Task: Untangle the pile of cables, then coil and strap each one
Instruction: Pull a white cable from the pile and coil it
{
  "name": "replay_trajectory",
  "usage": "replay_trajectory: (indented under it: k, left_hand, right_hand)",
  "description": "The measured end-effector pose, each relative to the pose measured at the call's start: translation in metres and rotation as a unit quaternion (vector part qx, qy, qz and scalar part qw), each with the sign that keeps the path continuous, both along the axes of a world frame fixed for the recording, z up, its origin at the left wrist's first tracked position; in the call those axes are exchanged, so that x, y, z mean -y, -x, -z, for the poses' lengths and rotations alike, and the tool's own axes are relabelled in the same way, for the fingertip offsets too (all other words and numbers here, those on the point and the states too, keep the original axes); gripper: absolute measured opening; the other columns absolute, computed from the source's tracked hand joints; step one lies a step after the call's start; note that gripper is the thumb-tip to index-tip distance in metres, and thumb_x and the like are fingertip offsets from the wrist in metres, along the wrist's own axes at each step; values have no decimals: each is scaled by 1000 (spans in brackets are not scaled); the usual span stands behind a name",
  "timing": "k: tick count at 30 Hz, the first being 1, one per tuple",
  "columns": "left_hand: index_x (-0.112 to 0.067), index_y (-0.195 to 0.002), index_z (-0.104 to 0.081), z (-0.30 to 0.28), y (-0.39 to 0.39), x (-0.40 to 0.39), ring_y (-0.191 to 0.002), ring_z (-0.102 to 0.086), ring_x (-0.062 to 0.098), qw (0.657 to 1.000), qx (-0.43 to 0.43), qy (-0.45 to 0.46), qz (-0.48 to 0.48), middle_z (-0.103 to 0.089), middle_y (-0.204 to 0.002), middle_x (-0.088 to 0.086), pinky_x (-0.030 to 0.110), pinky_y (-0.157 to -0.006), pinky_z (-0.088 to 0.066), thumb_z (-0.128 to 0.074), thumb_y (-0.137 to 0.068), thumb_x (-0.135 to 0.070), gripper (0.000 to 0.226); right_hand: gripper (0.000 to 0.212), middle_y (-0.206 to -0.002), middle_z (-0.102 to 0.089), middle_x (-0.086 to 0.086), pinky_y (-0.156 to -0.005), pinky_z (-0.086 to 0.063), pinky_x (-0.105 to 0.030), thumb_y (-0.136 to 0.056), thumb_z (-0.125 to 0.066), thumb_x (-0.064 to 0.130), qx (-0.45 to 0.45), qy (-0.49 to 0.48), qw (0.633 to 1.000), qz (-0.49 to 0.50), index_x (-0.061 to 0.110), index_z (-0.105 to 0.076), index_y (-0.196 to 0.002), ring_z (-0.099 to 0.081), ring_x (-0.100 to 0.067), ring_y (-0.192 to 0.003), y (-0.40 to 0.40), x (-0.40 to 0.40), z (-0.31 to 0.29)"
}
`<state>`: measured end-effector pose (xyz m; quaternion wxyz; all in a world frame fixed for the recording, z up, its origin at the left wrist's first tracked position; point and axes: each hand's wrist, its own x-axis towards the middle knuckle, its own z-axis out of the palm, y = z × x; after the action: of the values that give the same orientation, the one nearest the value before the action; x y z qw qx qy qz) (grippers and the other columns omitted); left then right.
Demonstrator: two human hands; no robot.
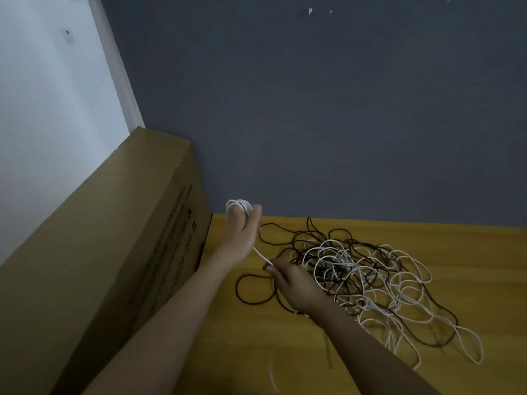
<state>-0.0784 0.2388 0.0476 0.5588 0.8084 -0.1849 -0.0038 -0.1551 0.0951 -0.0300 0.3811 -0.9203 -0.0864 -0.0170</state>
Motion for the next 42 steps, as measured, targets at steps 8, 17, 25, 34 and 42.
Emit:
replay_trajectory:
  k: [8, 17, 25, 34, 42]
  left_hand:
    - [-18, -92, -41, 45, 17, -14, -73, -45, 4, 947, -26, -279, 153, -41, -88, -5, 22, -72, -40, -14, -94, -56, 46]
    - [-18, -74, -51, 29, 35, -4, -47, -37, 9, 950, -178, -121, 227, -43, -53, -12, 19, -47, -32, -32, -98, -53, 47]
    - [-17, -56, -41, 2, 29, 0, -35, -20, 6, 910, -300, 150, 245, -26, -44, -4, 18, -38, -26, -42, -89, -43, 43]
    - [-11, -81, -47, 1, 20, 12, -42, -34, 8, 899, -323, 263, 138, -43, -54, -3, 20, -46, -35, -24, -104, -28, 36]
    - [-10, -82, -47, 2, 2, 18, -53, -53, 10, 951, -242, 185, 55, -50, -70, 4, 20, -61, -47, -26, -105, -14, 31]
  right_hand:
    - [19, -86, -69, -4, -63, -46, -27, -96, -53, 22, 168, 122, 976, -62, 13, -69, -102, -63, -20, -76, 10, 9, -24]
    - [11, -91, -65, 1, -78, -43, -14, -90, -63, 15, 35, -118, 991, 45, 15, -74, -94, -58, -5, -89, -12, 44, -38]
    - [25, -57, -41, 4, -46, -37, -23, -101, -42, 18, -56, -304, 948, 80, 11, -66, -101, -37, -4, -47, -9, 15, -15]
    - [31, -52, -45, 9, -53, -32, -27, -101, -42, 35, -88, -98, 990, 43, 13, -63, -98, -42, -7, -50, -2, 4, -6]
    - [33, -78, -61, -10, -61, -44, -37, -102, -34, 39, 18, 149, 988, -31, 14, -55, -101, -56, -32, -70, 23, 4, -12]
